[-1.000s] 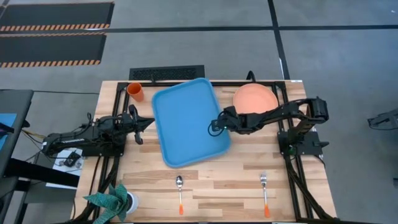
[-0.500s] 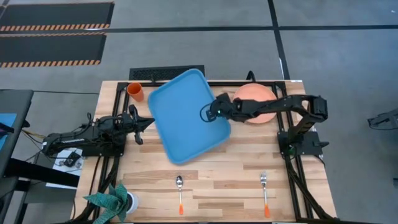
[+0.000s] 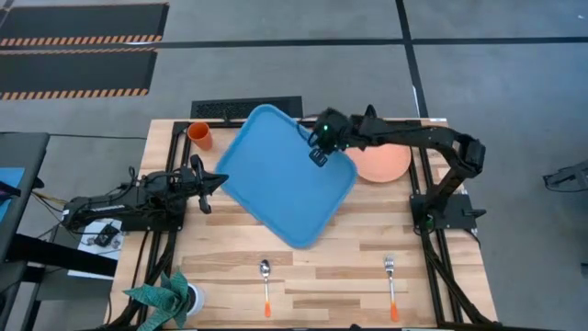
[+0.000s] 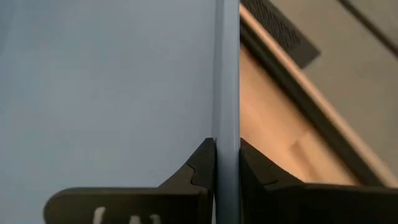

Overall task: Pick and place plate/cup/fork/spoon on tray
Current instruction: Prepare the blue serving tray

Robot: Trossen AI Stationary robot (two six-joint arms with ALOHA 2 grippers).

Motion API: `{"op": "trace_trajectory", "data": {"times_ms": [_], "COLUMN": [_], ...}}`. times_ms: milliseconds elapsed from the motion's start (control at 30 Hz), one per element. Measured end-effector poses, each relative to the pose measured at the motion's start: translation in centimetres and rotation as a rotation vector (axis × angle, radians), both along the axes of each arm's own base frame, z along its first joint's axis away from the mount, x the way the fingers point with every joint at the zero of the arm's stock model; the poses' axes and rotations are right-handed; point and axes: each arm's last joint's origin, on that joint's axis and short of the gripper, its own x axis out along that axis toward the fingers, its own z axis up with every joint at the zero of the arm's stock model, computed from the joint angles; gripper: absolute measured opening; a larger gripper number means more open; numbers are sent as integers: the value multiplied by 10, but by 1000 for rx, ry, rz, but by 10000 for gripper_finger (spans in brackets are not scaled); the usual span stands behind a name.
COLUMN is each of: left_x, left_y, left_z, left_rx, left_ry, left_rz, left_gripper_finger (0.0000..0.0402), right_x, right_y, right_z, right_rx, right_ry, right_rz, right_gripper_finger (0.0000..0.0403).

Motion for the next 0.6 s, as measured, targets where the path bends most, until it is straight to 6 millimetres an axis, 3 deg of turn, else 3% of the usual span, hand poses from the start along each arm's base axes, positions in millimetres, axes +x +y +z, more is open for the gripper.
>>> {"op": "trace_trajectory", "data": {"times_ms": [233, 367, 600], "left_x": [0, 0, 0], "left_y": [0, 0, 0], "left_z": [0, 0, -1], "left_rx": [3, 18, 17], "left_ry": [1, 6, 13], "left_rz": [0, 1, 1], "left_gripper_finger": [0, 0, 0], "right_x": [-4, 1, 27], "right_y": [-22, -25, -23], "right_z": [19, 17, -3], "right_rx": [-102, -142, -182], "right_ry": [25, 52, 98], "right_rz": [212, 322, 464], "right_gripper_finger": [53, 53, 53]}}
